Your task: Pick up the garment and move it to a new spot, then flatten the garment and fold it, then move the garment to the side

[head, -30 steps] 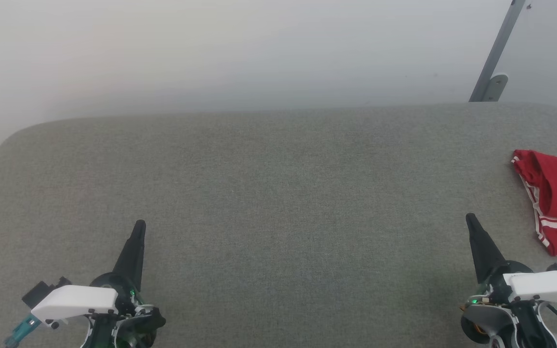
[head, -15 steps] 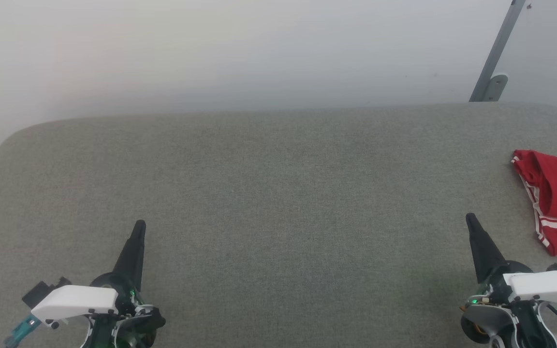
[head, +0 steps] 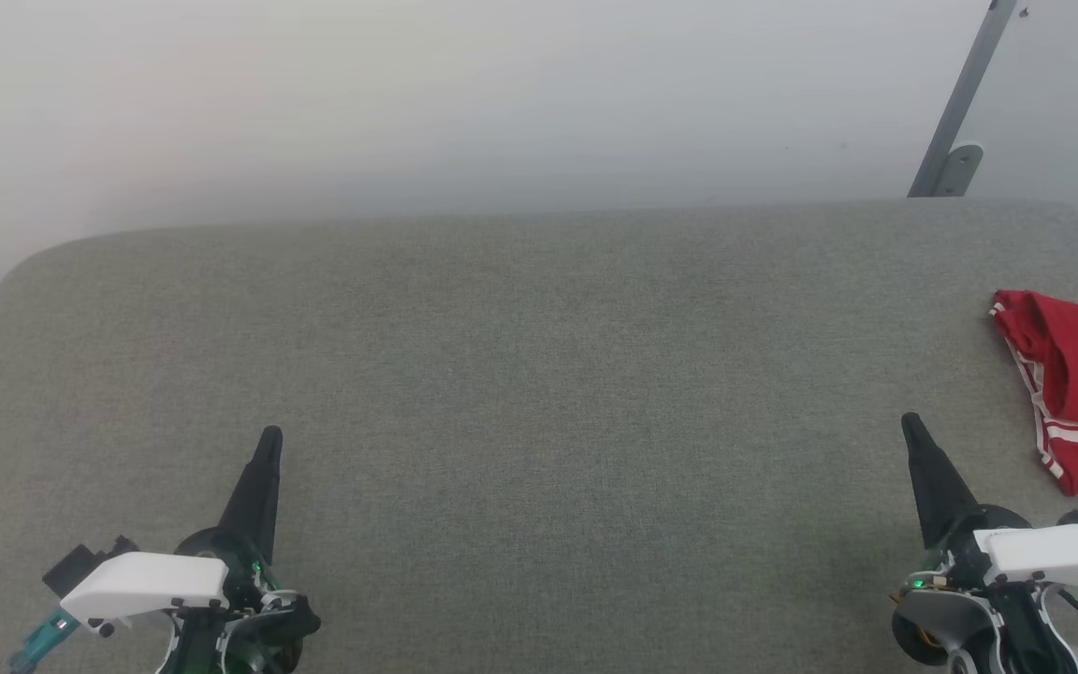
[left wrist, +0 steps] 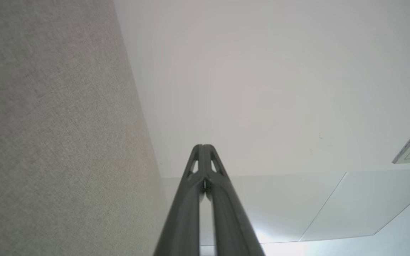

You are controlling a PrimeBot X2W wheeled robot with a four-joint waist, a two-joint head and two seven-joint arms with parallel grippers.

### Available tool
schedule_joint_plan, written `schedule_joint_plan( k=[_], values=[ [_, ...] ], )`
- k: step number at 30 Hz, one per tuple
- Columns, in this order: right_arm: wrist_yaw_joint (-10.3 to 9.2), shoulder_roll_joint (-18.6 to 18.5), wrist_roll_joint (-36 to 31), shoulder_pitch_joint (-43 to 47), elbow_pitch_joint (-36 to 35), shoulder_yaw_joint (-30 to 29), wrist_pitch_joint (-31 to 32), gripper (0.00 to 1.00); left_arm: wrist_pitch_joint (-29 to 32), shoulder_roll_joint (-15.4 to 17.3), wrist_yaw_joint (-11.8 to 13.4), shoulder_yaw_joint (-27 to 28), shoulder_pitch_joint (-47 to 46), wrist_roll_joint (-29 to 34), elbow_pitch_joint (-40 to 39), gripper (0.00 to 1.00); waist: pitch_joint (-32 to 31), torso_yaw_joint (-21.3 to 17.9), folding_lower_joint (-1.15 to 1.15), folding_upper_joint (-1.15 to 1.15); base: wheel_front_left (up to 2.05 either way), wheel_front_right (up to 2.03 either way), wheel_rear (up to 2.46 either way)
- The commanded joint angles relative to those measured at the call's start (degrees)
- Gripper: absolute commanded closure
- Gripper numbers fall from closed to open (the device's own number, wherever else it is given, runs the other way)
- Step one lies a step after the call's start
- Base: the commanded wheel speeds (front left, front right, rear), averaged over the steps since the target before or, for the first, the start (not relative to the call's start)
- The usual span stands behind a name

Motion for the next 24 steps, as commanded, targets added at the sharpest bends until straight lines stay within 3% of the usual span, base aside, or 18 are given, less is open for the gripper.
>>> schedule_joint_plan(
  k=[1, 24],
  values=[
    [0.0, 0.2, 0.2, -0.3, -0.2, 0.0, 0.2, 1.0, 0.2, -0.1, -0.2, 0.2, -0.7, 0.1, 0.0, 1.0, 0.0, 0.0, 0.0, 0.0, 0.0, 0.0, 0.0],
    [0.0, 0.2, 0.2, -0.3, -0.2, 0.0, 0.1, 1.0, 0.2, -0.2, -0.2, 0.2, -0.7, 0.1, 0.0, 1.0, 0.0, 0.0, 0.0, 0.0, 0.0, 0.0, 0.0]
  ],
)
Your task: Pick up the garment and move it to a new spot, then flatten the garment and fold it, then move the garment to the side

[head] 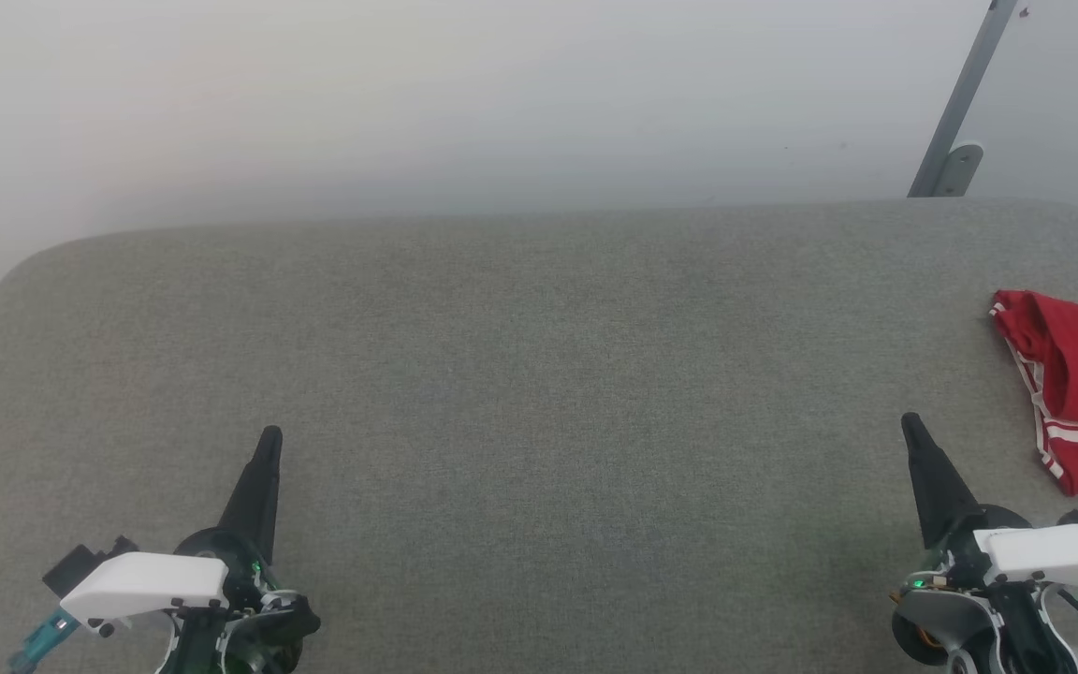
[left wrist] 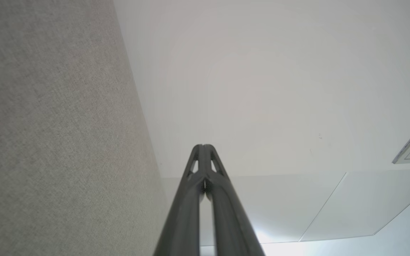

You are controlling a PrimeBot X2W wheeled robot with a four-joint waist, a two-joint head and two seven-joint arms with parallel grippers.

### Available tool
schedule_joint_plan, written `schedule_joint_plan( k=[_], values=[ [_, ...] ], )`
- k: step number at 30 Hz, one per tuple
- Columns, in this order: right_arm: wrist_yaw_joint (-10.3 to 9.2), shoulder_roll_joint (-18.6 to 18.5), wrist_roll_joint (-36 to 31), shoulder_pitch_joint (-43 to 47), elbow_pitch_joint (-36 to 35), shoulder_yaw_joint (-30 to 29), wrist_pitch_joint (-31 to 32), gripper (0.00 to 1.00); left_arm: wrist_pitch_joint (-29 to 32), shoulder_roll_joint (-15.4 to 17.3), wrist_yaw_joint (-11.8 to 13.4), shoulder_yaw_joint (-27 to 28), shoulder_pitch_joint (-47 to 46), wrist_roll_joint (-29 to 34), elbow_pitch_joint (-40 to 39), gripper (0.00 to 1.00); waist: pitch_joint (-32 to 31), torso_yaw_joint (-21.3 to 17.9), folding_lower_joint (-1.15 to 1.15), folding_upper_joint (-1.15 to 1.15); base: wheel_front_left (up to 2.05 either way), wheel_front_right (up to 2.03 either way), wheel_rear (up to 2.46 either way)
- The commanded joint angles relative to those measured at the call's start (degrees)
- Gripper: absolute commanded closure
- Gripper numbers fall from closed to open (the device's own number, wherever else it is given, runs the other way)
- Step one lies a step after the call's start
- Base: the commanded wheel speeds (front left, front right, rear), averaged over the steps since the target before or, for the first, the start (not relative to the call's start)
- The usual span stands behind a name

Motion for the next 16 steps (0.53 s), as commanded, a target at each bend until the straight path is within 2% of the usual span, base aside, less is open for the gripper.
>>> schedule_joint_plan(
  k=[1, 16],
  values=[
    [0.0, 0.2, 0.2, -0.3, -0.2, 0.0, 0.1, 1.0, 0.2, -0.1, -0.2, 0.2, -0.7, 0.1, 0.0, 1.0, 0.0, 0.0, 0.0, 0.0, 0.0, 0.0, 0.0],
    [0.0, 0.2, 0.2, -0.3, -0.2, 0.0, 0.1, 1.0, 0.2, -0.1, -0.2, 0.2, -0.7, 0.2, 0.0, 1.0, 0.0, 0.0, 0.0, 0.0, 0.0, 0.0, 0.0]
  ],
)
